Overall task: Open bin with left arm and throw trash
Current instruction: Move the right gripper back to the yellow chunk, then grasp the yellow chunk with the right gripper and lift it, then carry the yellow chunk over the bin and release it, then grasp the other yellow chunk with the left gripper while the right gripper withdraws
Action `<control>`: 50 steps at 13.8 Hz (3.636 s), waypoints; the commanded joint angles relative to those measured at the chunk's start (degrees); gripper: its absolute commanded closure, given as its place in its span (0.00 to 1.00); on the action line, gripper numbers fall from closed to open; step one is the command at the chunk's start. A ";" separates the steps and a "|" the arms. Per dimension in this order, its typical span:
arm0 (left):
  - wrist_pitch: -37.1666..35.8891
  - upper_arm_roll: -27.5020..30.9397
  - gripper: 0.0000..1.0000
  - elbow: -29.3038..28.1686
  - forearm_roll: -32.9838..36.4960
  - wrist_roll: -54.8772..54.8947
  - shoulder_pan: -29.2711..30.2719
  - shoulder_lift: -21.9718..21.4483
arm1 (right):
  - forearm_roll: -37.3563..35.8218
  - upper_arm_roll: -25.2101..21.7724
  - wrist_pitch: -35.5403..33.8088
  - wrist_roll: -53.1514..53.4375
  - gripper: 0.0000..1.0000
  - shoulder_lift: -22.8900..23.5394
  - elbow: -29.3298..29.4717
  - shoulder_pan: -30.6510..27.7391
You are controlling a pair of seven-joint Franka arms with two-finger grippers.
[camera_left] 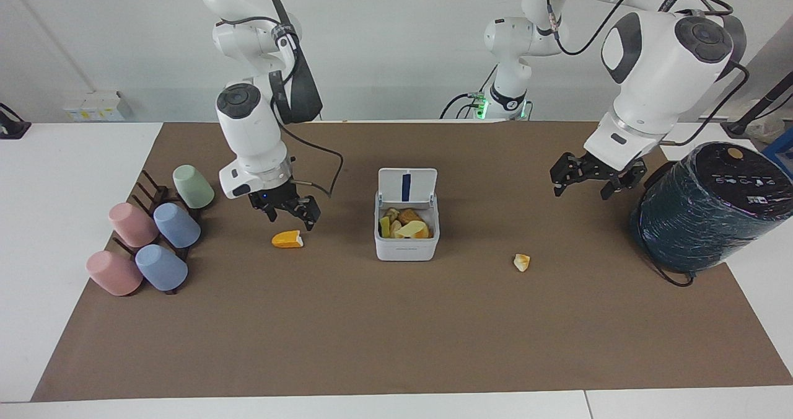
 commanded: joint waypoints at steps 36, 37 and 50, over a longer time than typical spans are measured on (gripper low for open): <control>1.45 -0.18 0.00 -2.66 1.00 0.82 0.45 -1.87 | 5.14 2.11 2.60 29.88 1.00 8.55 17.48 12.95; 1.71 -0.10 0.00 -3.10 1.00 0.82 0.45 -1.96 | 6.63 2.38 3.49 30.08 1.00 8.99 17.57 13.30; 32.28 -0.27 0.07 -27.26 0.74 -0.14 -0.43 -2.32 | 7.96 2.47 3.67 37.29 0.00 9.70 15.11 17.61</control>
